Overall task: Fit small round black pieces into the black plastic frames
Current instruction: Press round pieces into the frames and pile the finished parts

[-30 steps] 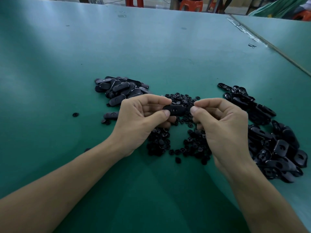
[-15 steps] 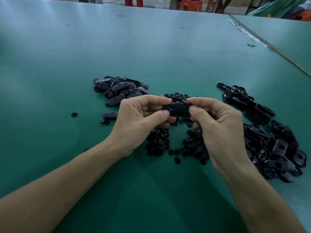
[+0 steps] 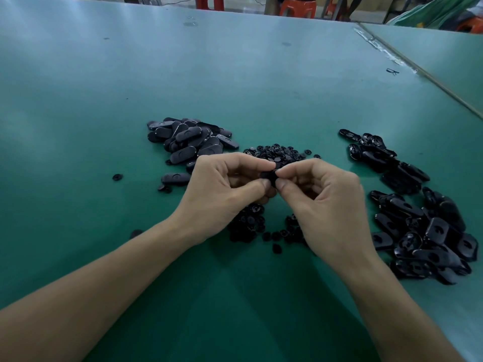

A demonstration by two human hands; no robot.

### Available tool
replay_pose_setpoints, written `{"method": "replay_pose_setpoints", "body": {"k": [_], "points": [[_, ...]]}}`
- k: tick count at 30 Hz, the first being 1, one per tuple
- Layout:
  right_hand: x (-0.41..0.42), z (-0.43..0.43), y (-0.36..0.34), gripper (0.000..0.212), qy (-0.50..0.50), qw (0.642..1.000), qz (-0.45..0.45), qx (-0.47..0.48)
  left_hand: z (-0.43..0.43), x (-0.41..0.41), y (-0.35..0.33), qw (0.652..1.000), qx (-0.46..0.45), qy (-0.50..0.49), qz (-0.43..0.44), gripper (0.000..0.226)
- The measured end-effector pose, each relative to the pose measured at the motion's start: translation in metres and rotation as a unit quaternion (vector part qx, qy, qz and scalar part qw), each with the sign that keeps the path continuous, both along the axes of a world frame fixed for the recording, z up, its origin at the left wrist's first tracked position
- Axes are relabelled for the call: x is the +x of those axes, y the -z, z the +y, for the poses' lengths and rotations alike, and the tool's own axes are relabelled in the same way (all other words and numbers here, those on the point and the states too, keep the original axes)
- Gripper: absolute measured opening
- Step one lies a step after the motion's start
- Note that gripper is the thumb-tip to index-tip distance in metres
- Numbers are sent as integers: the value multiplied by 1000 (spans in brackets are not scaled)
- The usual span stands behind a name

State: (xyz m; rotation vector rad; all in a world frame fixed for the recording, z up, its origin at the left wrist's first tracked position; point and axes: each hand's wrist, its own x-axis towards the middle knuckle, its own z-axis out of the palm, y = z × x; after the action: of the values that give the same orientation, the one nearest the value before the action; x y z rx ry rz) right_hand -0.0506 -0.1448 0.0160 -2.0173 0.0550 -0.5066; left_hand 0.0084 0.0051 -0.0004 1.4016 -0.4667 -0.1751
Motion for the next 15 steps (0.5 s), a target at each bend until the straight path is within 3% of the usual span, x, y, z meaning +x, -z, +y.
{"method": "replay_pose_setpoints", "body": {"k": [6,15], "points": [[0,0,2,22,-7,1000,9,25,0,-1,0,999,26,-14,-18,22],[-3,4,2,21,27,999,-4,-26,-2,-3,2,994,75,-52,-61,21]]}}
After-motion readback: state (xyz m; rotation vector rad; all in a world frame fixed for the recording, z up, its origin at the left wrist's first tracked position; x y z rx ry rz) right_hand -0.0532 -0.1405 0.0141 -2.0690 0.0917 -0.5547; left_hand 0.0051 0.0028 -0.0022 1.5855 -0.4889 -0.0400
